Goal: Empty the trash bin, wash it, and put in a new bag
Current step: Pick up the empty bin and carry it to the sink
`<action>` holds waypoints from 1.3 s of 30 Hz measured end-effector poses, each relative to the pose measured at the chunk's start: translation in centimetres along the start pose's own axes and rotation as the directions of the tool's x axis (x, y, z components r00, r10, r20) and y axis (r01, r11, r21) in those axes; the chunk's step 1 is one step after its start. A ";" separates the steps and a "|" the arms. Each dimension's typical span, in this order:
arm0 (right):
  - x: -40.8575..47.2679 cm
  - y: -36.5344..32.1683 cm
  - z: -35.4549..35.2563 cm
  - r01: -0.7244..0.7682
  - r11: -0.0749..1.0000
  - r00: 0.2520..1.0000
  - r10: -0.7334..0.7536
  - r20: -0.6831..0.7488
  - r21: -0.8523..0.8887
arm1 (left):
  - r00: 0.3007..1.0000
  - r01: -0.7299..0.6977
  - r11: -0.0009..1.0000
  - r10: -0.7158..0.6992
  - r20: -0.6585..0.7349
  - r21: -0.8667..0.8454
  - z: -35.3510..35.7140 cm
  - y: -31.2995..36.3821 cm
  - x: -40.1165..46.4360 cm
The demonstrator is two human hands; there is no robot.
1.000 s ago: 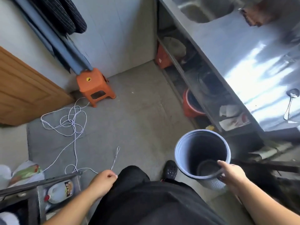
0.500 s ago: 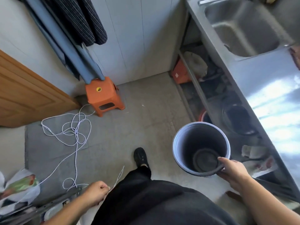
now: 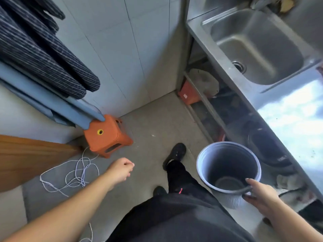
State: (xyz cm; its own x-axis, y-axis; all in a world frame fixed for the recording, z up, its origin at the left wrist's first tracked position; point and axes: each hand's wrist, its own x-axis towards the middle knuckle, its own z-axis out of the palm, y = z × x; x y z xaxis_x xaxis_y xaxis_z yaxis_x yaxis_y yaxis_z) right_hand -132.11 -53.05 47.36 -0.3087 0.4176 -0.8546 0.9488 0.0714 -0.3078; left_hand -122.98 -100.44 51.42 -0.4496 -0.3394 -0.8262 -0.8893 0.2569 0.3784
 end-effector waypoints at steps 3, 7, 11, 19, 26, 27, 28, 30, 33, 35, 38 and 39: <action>1.8 -3.8 2.4 -0.032 0.997 0.999 0.032 0.004 -0.067 | 0.998 -0.014 0.978 -0.001 0.071 0.209 -0.4 3.3 2.2; 3.9 -10.6 5.5 0.027 0.977 1.000 -0.025 0.015 -0.210 | 0.997 0.011 0.947 -0.036 0.072 0.322 -2.0 7.5 4.5; 3.2 -16.9 8.3 0.192 0.922 0.981 -0.180 0.066 -0.336 | 0.998 0.007 0.931 -0.027 0.049 0.365 -4.6 10.7 7.0; 0.5 -27.2 11.5 0.285 0.894 0.953 -0.224 0.205 -0.345 | 0.994 -0.067 0.820 0.004 0.110 0.569 -8.6 22.2 15.5; -3.2 -33.6 14.5 0.326 0.897 0.939 -0.272 0.211 -0.298 | 0.968 -0.190 0.769 0.044 0.247 0.611 -8.3 32.5 22.5; -3.9 -34.5 14.8 0.330 0.898 0.940 -0.284 0.187 -0.293 | 0.960 -0.215 0.744 0.045 0.275 0.632 -8.4 33.7 23.2; -4.6 -35.5 15.1 0.336 0.898 0.940 -0.302 0.157 -0.282 | 0.954 -0.238 0.720 0.047 0.297 0.652 -8.6 34.9 23.7; -6.4 -37.7 15.6 0.346 0.903 0.938 -0.329 0.109 -0.253 | 0.938 -0.280 0.696 0.051 0.344 0.661 -9.1 37.1 24.6; -9.0 -41.3 15.7 0.319 0.938 0.948 -0.314 0.058 -0.135 | 0.900 -0.349 0.727 0.083 0.428 0.591 -10.1 39.6 25.6; -11.0 -43.1 15.4 0.311 0.949 0.950 -0.310 0.024 -0.057 | 0.892 -0.367 0.719 0.091 0.443 0.590 -11.1 40.8 25.8; -13.9 -45.4 14.4 0.311 0.947 0.950 -0.308 -0.042 0.075 | 0.885 -0.396 0.675 0.099 0.456 0.622 -12.4 42.3 26.8; -14.6 -46.0 13.9 0.307 0.941 0.951 -0.298 -0.078 0.142 | 0.880 -0.397 0.672 0.085 0.468 0.625 -12.6 42.7 27.2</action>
State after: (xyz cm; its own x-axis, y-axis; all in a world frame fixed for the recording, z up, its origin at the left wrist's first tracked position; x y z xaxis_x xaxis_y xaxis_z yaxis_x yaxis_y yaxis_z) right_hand -172.20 -75.00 68.16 -0.5714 0.4470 -0.6883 0.7886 0.0669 -0.6112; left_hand -174.25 -110.09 50.35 -0.4317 0.1465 -0.8901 -0.3665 0.8731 0.3214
